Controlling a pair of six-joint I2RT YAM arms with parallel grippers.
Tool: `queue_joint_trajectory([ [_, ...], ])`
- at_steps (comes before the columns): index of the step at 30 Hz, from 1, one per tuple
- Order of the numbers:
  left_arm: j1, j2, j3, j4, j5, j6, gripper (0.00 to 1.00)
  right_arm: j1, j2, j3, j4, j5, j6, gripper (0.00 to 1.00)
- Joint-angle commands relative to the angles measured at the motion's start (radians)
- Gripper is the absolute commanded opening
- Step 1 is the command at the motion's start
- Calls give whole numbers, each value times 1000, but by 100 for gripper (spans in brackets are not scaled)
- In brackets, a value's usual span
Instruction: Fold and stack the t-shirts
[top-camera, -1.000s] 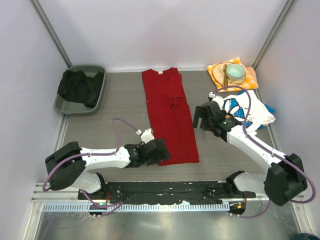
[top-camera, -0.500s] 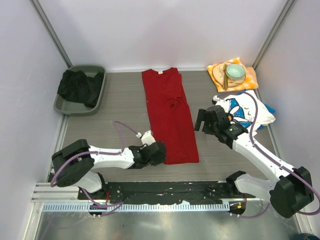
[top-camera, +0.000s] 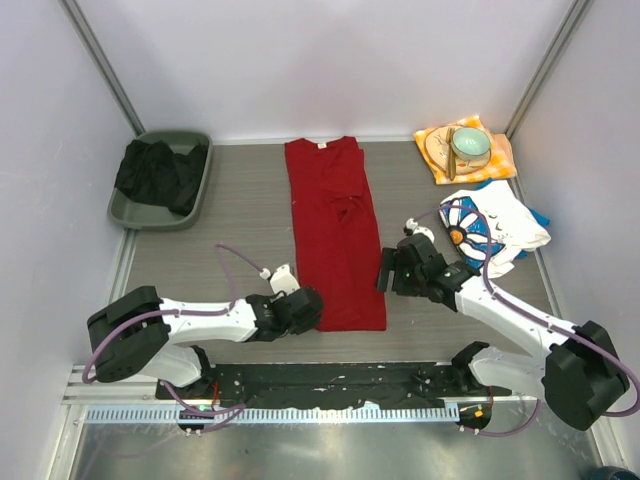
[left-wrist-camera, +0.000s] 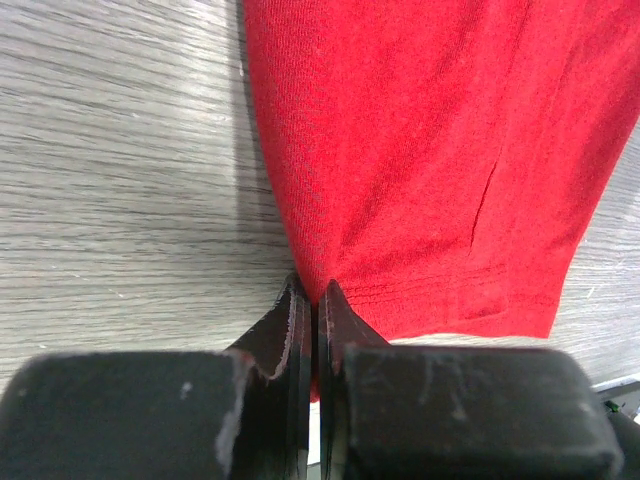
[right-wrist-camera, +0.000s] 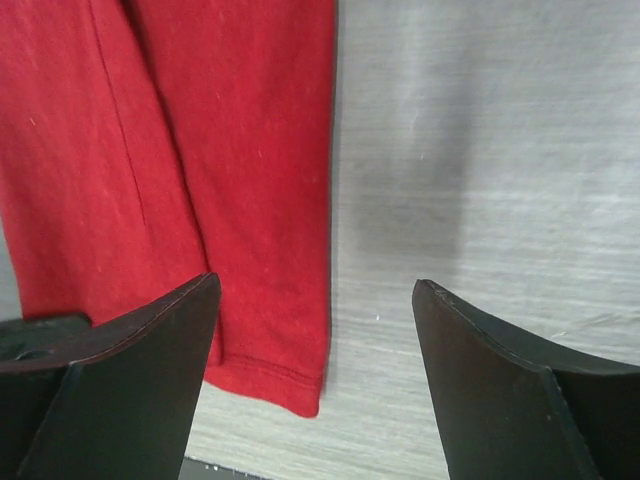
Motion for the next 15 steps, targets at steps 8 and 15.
queue_joint_trajectory([
  [8, 13, 8, -57, -117, -53, 16, 0, 103, -79, -185, 71, -111, 183, 76],
  [15, 21, 26, -76, -90, -41, 10, 0, 146, -125, -254, 89, -112, 258, 63],
])
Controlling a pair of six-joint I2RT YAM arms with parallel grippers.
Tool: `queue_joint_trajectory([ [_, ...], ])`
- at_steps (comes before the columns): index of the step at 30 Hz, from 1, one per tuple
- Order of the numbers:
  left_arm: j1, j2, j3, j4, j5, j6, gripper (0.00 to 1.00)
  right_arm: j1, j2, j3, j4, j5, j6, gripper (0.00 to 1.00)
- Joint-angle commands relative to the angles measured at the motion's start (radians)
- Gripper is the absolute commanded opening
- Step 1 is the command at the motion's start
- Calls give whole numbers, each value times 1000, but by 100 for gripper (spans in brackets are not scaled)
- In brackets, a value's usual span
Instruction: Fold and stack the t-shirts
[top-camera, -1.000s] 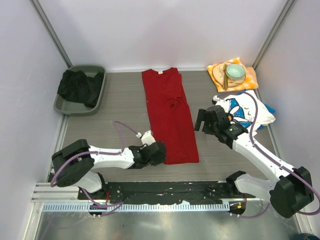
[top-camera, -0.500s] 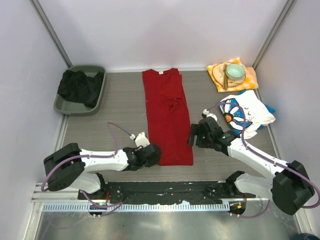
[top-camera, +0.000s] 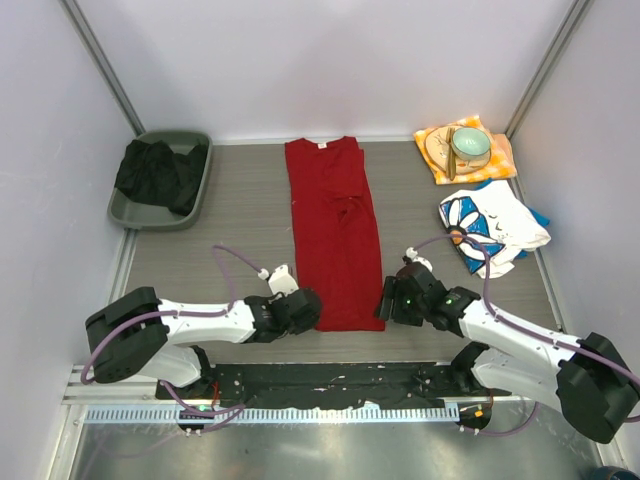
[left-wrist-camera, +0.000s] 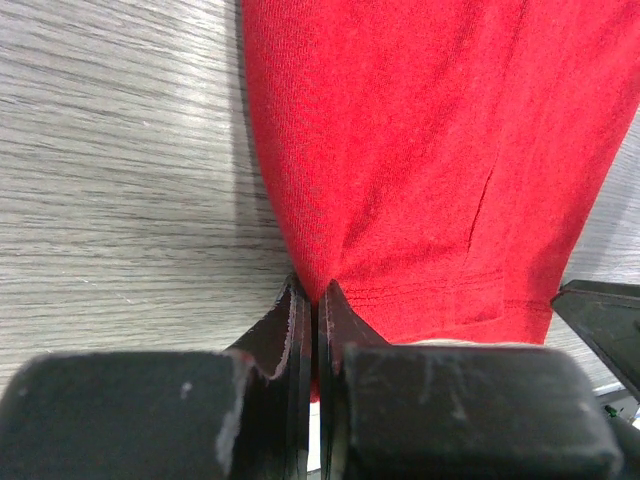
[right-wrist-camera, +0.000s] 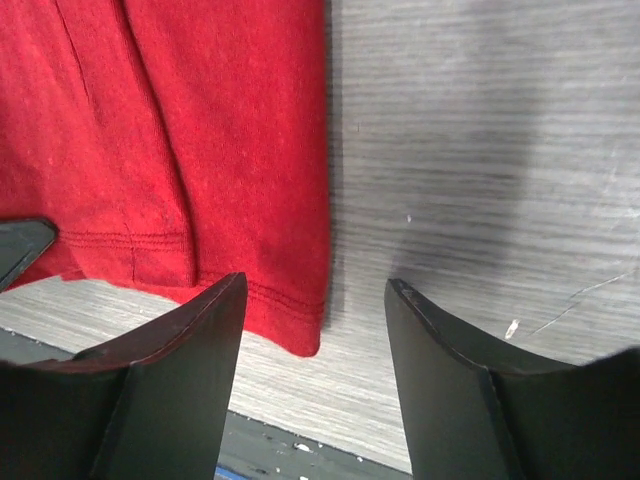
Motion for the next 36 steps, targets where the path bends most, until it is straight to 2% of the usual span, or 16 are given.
queue_joint_trajectory([
  [1, 12, 38, -65, -91, -18, 11, 0, 28, -18, -39, 38, -10, 78, 61],
  [3, 13, 38, -74, -87, -17, 8, 0, 43, -19, -52, 57, -12, 94, 54],
  [4, 15, 36, -76, -86, -18, 7, 0, 49, -18, -62, 63, -45, 108, 53],
  [11, 15, 13, -103, -86, -20, -6, 0, 104, 4, -78, 101, -28, 154, 45],
  [13, 15, 4, -110, -87, -23, -9, 0, 112, 15, -78, 104, -28, 160, 38],
  [14, 15, -4, -113, -90, -23, -9, 0, 115, 16, -79, 107, 10, 165, 34],
  [15, 15, -5, -113, -92, -25, -9, 0, 115, 21, -79, 107, 14, 168, 25],
  [17, 15, -13, -119, -97, -23, -10, 0, 118, 22, -78, 107, 21, 168, 17],
  [18, 15, -20, -120, -100, -23, -10, 0, 118, 24, -76, 106, 31, 167, 6],
  [19, 15, -27, -122, -101, -18, -10, 0, 120, 28, -72, 100, 40, 171, 1],
  [25, 15, -114, -157, -133, 0, -15, 0, 172, 18, -49, 72, 70, 191, 1],
  [30, 9, -189, -205, -149, 14, -47, 0, 293, 16, -12, 46, 131, 245, 1],
  [36, 4, -280, -183, -256, -29, -44, 0, 344, 42, 57, 28, 202, 237, 1],
])
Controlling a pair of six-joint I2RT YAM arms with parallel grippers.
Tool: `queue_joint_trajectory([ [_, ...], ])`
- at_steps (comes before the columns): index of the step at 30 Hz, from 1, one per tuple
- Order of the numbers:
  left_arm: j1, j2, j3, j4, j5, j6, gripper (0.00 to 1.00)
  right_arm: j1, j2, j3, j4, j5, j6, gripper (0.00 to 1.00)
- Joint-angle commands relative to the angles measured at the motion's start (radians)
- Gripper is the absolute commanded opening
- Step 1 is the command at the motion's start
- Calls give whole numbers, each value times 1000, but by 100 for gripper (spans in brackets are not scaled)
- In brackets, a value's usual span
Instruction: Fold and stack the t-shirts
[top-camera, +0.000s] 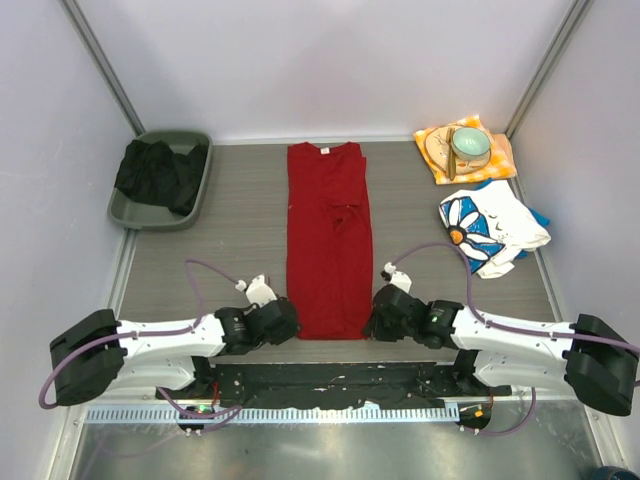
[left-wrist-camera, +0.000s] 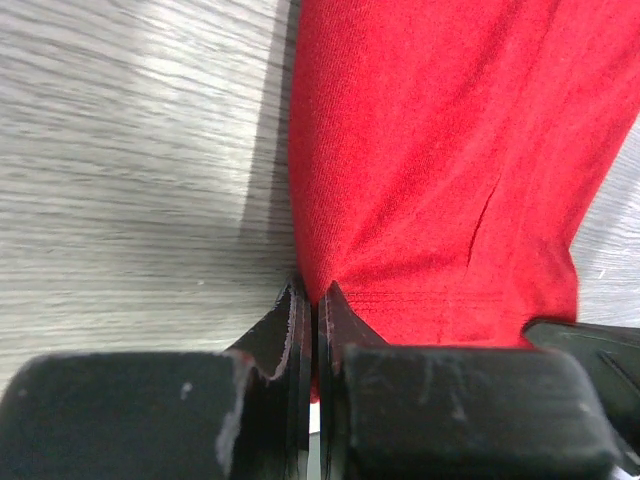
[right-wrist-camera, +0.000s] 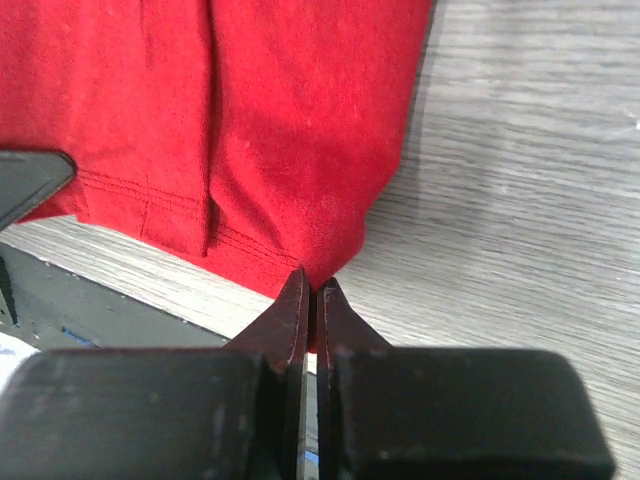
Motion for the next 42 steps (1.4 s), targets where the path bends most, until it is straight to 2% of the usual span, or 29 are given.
queue_joint_trajectory([
  [1, -2, -56, 2, -230, -57, 17, 0, 11, 24, 80, -42, 104, -13, 1],
  [5, 0, -100, 78, -318, -117, 58, 0, 22, 62, 159, -89, 166, -53, 1],
  [9, 16, -79, 199, -387, -169, 127, 0, 22, 96, 233, -89, 218, -90, 1],
  [18, 138, 36, 313, -307, -133, 280, 0, 7, 214, 366, -83, 282, -157, 1],
  [30, 372, 165, 456, -198, -1, 442, 0, -237, 294, 477, -28, 186, -297, 1],
  [42, 495, 364, 666, -158, 87, 511, 0, -397, 453, 643, 10, 115, -363, 1],
])
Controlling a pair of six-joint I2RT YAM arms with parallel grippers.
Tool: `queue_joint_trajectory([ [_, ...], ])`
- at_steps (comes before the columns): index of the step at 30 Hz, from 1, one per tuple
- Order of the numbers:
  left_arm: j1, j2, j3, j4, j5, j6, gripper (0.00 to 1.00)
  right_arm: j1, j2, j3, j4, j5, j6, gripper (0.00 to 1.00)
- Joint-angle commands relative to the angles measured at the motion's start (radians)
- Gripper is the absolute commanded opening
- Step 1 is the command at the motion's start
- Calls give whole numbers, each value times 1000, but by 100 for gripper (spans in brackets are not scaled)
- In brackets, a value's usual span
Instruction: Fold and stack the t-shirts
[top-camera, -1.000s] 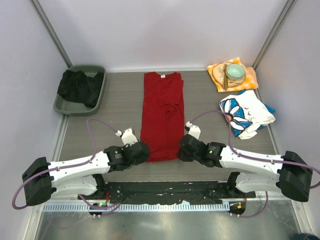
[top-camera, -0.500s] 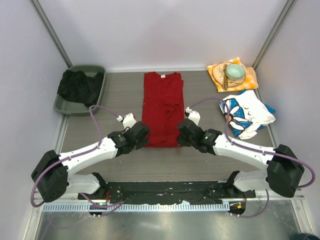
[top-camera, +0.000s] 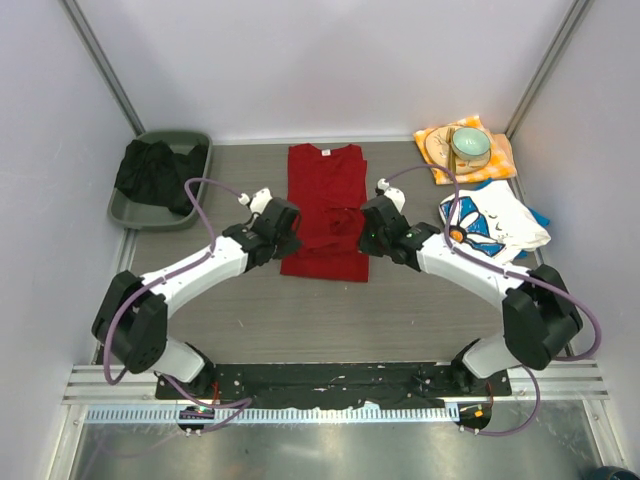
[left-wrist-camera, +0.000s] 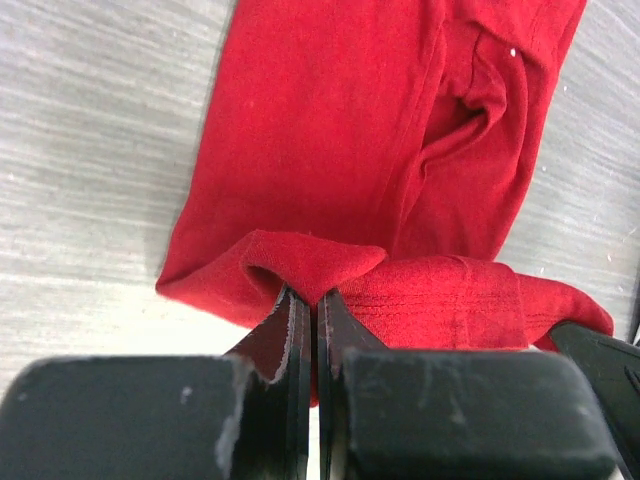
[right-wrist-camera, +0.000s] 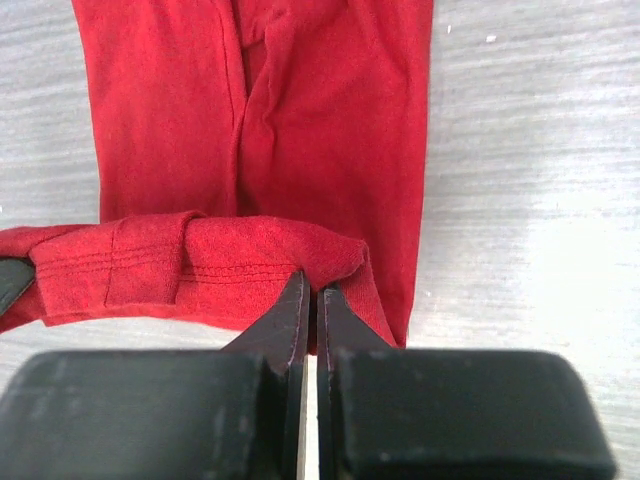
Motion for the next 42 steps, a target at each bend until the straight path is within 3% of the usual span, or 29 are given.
queue_joint_trajectory([
  [1, 48, 57, 68, 36, 26, 41, 0, -46, 57, 86, 36, -7, -51, 1],
  [8, 117, 138, 126, 77, 87, 46, 0, -140, 147, 190, 47, -62, -70, 1],
  [20, 203, 328, 287, 85, 179, 69, 1, -195, 296, 324, 46, -109, -76, 1],
  [24, 217, 370, 319, 111, 204, 81, 11, -214, 339, 353, 47, -119, -76, 1],
  [26, 228, 390, 339, 125, 208, 84, 26, -224, 364, 370, 50, -116, -73, 1],
  [27, 232, 408, 349, 126, 211, 86, 39, -231, 373, 379, 55, -110, -70, 1],
  [28, 239, 416, 374, 125, 211, 87, 70, -235, 400, 402, 61, -110, -71, 7],
  [29, 249, 423, 391, 117, 201, 89, 90, -249, 414, 419, 73, -113, -71, 27],
  [30, 255, 442, 408, 105, 190, 92, 100, -258, 431, 437, 78, -109, -70, 37],
  [31, 263, 451, 448, 91, 184, 101, 100, -264, 448, 475, 82, -104, -70, 48],
  [32, 283, 459, 468, 85, 184, 104, 100, -281, 474, 494, 96, -99, -68, 69],
  [35, 329, 480, 536, 66, 193, 113, 100, -292, 515, 566, 121, -69, -83, 95],
  [39, 374, 465, 559, 49, 231, 106, 100, -298, 534, 623, 121, -69, -100, 97],
  [42, 377, 404, 485, 80, 247, 104, 100, -297, 473, 559, 147, -116, -85, 98],
])
